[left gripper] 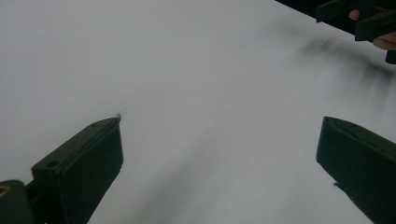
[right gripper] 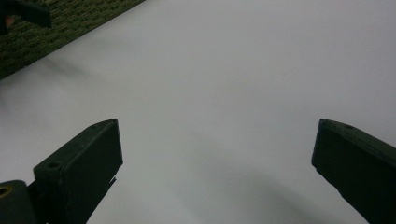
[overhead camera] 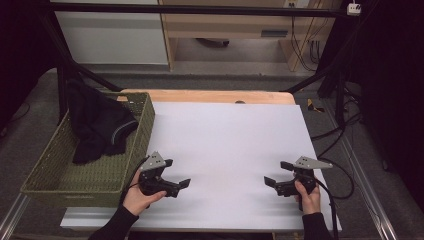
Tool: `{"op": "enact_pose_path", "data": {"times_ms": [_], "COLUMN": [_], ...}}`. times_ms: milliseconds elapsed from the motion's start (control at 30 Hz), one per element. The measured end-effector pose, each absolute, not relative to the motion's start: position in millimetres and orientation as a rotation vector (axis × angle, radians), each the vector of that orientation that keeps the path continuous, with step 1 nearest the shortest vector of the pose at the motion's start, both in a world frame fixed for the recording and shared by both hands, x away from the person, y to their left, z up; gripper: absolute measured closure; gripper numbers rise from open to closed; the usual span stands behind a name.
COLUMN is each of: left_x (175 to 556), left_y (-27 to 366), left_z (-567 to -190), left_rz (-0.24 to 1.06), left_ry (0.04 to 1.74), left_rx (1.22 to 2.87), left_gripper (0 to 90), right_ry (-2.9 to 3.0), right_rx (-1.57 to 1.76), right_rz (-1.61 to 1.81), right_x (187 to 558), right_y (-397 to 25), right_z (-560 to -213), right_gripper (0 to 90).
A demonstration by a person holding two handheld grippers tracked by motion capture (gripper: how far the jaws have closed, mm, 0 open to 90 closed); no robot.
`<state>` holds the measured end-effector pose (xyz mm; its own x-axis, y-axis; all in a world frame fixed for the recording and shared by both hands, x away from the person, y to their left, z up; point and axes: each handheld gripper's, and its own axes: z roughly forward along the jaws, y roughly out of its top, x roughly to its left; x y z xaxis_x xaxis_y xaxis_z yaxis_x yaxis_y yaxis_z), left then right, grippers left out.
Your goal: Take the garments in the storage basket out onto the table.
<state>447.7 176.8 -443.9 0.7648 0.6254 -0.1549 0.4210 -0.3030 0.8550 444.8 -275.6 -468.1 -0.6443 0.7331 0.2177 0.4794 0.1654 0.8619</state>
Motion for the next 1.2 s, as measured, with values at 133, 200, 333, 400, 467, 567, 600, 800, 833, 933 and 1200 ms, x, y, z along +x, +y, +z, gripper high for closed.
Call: {"op": "enact_pose_path", "data": {"times_ms": [133, 200, 333, 400, 467, 567, 600, 800, 833, 933, 1200], "left_x": [447, 447, 446, 447, 447, 447, 447, 446, 446, 447, 447], "left_y": [176, 176, 180, 182, 184, 187, 189, 194, 196, 200, 211], "left_z": [-437, -434, -425, -420, -415, -406, -403, -390, -388, -381, -367], "left_rz": [0.260, 0.262, 0.272, 0.281, 0.290, 0.306, 0.312, 0.335, 0.337, 0.353, 0.376], "left_ry": [0.794, 0.794, 0.793, 0.796, 0.798, 0.797, 0.795, 0.796, 0.798, 0.806, 0.817], "left_rx": [1.937, 1.934, 1.930, 1.924, 1.921, 1.912, 1.910, 1.909, 1.914, 1.915, 1.903], "left_gripper": [0.0, 0.0, 0.0, 0.0, 0.0, 0.0, 0.0, 0.1, 0.1, 0.0, 0.0], "right_ry": [2.195, 2.194, 2.194, 2.194, 2.193, 2.193, 2.194, 2.196, 2.194, 2.194, 2.194], "right_rx": [1.171, 1.173, 1.172, 1.174, 1.173, 1.174, 1.175, 1.171, 1.174, 1.173, 1.174], "right_rz": [1.469, 1.466, 1.465, 1.465, 1.463, 1.463, 1.463, 1.460, 1.461, 1.461, 1.460], "right_x": [445, 445, 445, 445, 445, 445, 445, 445, 445, 445, 445], "right_y": [-275, -276, -276, -276, -276, -275, -276, -276, -275, -276, -276], "right_z": [-468, -468, -468, -468, -468, -468, -468, -468, -468, -468, -468], "right_gripper": [2.4, 2.3, 2.3, 2.3, 2.3, 2.3, 2.3, 2.3, 2.3, 2.3, 2.3]}}
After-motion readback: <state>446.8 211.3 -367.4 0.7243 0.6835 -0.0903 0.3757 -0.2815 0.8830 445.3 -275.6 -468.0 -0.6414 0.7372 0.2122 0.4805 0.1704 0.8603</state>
